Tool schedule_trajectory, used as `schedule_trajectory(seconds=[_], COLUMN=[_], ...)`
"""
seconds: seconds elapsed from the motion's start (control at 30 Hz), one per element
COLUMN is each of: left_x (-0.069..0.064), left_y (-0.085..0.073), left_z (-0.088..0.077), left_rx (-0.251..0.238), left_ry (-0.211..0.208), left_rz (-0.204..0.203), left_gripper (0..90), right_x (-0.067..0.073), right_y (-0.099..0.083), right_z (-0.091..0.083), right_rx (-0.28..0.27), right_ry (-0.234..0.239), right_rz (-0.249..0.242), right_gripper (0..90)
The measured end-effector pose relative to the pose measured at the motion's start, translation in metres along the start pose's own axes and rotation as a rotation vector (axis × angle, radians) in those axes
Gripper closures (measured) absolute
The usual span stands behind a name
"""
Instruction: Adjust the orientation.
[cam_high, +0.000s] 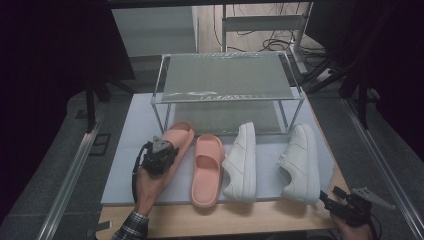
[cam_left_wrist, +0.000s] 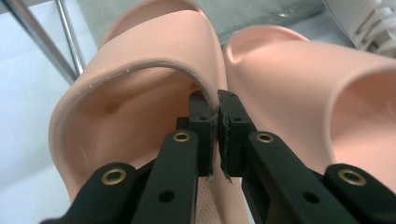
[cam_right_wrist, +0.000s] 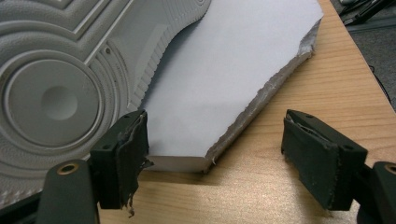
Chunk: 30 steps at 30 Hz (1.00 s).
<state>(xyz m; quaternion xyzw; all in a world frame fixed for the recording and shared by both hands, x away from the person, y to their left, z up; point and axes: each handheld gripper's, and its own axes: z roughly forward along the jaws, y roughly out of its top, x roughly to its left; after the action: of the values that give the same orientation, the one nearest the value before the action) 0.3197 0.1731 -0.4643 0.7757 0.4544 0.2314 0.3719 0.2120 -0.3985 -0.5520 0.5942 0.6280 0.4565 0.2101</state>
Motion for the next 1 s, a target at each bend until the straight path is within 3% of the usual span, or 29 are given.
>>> schedule_trajectory(seconds=[0.43,1.0], left_x=[-0.003,0.004], left_y=[0.022,0.033], left_z=[0.032,0.065], left_rx=[-0.018,-0.018], left_ry=[0.020,0.101], left_rz=[-0.030,-0.087], left_gripper=[85.5,85.4], right_x=[0.000,0.000], right_y=[0.000,-0.001], right_z=[0.000,0.000], right_rx=[0.001,-0.002], right_ry=[0.007,0.007], right_rz=[-0.004,-0.004], right_gripper=[23.5,23.5])
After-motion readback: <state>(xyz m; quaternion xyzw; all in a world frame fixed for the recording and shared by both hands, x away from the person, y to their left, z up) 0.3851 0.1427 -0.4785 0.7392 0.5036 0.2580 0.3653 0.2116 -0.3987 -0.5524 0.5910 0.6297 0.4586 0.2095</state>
